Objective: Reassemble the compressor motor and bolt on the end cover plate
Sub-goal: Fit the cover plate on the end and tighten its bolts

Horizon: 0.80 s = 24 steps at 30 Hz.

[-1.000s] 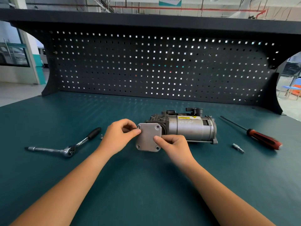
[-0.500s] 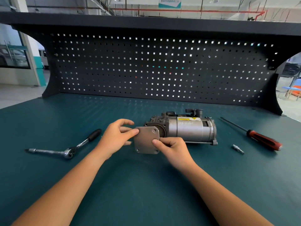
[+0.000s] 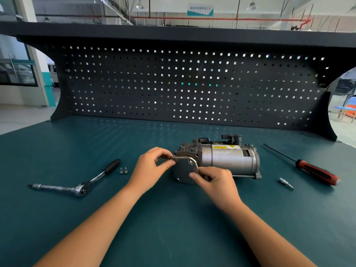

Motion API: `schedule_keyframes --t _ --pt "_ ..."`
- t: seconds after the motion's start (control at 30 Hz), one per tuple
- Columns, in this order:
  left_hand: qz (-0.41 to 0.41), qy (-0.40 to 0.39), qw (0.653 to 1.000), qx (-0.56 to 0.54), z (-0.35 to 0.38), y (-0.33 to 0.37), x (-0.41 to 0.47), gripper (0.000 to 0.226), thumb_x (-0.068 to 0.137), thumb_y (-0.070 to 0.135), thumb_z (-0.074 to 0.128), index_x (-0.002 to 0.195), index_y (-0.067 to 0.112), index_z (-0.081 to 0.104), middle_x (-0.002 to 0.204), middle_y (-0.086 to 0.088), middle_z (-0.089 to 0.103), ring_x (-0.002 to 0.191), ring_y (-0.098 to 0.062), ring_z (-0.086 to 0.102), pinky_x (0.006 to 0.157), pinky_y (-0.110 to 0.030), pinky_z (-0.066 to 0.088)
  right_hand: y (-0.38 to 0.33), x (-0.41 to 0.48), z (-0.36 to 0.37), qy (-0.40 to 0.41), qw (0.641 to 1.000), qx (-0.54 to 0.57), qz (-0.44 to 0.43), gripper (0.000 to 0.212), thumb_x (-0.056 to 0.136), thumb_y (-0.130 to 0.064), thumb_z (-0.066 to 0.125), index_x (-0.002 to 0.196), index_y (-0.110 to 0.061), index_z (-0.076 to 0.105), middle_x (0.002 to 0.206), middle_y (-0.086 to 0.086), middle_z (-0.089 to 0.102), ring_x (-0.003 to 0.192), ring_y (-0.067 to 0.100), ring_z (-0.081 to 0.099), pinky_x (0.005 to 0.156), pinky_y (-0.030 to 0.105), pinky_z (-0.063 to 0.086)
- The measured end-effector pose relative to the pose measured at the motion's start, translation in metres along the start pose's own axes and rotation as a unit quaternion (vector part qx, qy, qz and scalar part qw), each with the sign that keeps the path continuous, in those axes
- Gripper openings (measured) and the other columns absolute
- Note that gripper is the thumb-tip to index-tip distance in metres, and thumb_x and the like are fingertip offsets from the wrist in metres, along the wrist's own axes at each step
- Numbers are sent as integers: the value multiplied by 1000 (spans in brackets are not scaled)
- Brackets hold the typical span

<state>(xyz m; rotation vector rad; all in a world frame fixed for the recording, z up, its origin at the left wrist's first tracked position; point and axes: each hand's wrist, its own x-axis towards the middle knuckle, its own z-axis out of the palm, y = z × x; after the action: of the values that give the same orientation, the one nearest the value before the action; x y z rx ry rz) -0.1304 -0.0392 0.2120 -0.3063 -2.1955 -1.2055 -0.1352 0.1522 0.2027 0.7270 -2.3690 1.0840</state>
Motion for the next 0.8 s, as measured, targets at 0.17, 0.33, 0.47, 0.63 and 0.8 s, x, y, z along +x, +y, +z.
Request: schedule_keyframes --t 0.17,0.33,0.47,0.63,0.8 --pt "35 20 999 20 1 -1 2 19 77 4 73 79 22 65 84 11 61 86 7 55 73 -4 37 -1 1 4 35 999 5 -18 46 83 -19 69 55 -18 33 47 -5 25 50 13 27 53 31 23" --pt "11 0 1000 9 -4 -2 7 33 77 5 73 74 35 60 81 12 62 82 0 58 76 -28 50 -5 1 6 66 993 -50 -85 46 81 -18 72 59 -20 32 48 -11 21 51 13 30 50 32 26" --pt "7 -1 1000 4 -5 -3 7 35 77 4 73 74 36 60 80 13 63 81 4 58 72 -22 48 -8 0 6 120 971 -135 -154 32 73 -23 70 53 -14 47 46 -5 35 38 17 37 36 27 29" --pt "15 -35 999 13 -12 -5 6 34 77 2 72 76 34 62 82 18 66 82 5 60 67 -11 47 -9 -3 15 185 929 -225 -229 30 81 -34 54 56 -18 64 47 -4 48 35 14 46 31 24 29" --pt "-86 -77 990 -83 -16 -8 8 25 78 -7 68 76 18 63 75 11 71 68 -5 68 69 -14 51 -11 -3 16 200 927 -226 -221 20 75 -31 65 59 -20 68 46 -5 48 34 14 45 30 23 28"
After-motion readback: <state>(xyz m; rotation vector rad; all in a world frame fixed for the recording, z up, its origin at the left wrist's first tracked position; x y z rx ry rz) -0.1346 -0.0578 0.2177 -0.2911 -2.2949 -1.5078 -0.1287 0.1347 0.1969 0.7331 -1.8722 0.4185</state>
